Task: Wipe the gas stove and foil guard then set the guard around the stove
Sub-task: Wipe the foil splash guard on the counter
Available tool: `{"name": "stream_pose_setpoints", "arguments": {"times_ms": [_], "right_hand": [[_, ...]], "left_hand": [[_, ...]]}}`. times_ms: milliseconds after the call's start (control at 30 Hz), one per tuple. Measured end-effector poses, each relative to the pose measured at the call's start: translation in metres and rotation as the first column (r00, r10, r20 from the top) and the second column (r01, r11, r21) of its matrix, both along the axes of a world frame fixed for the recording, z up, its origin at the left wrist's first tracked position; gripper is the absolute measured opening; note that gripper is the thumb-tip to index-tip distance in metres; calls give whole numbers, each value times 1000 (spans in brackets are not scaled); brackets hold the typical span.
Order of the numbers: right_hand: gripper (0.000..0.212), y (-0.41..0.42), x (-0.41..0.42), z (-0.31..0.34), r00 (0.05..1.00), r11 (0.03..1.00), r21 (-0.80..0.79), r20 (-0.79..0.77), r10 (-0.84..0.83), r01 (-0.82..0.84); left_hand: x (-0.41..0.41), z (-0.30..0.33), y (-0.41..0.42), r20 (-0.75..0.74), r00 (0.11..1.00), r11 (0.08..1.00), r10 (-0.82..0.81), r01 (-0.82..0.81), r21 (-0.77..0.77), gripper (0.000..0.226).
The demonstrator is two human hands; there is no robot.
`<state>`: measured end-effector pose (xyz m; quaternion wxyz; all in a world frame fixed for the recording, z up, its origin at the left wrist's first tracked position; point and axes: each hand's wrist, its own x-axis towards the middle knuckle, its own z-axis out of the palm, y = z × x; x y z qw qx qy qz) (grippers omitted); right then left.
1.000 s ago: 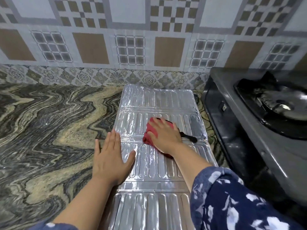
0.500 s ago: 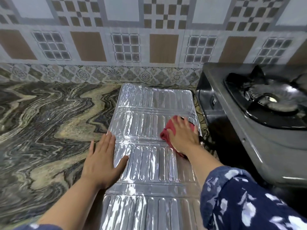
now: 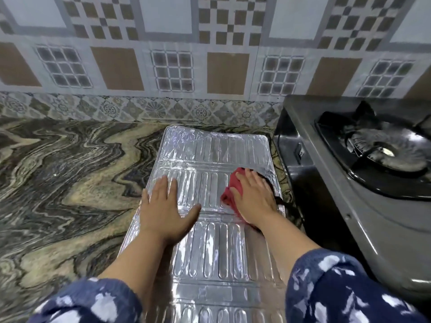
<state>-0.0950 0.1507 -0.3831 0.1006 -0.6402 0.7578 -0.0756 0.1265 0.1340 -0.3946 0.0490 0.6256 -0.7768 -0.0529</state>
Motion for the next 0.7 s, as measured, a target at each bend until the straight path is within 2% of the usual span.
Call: {"name": "stream_pose_setpoints", "arguments": {"times_ms": [200,300,400,500,600,700], "right_hand": [[69,-76,-23,6,982,977,106,-40,-182,185],[69,-108,-20,8,980,975,101,-53,-194,198],[66,-135,3,11,994,990,102,-63,-88,95],[62,-147,46,10,994,992,74,-26,102,-99],[56,-133,76,8,964,964,26,20,266,-266],[51,-112,73,11,928,930,-43,64,367,-365]], "left_hand": [[1,-1,2,-50,999,999,-16,14,-46,103],[1,-2,2,-65,998,998,-7,3,-60,102],[0,-2,0,-77,997,997,3,-8,-71,101],[-1,-2,-1,-84,996,998,7,-12,-68,101],[-1,-1,-1,-71,997,998,7,-11,-63,101],[-2,1,2,-62,998,998,15,-19,-53,101]]}}
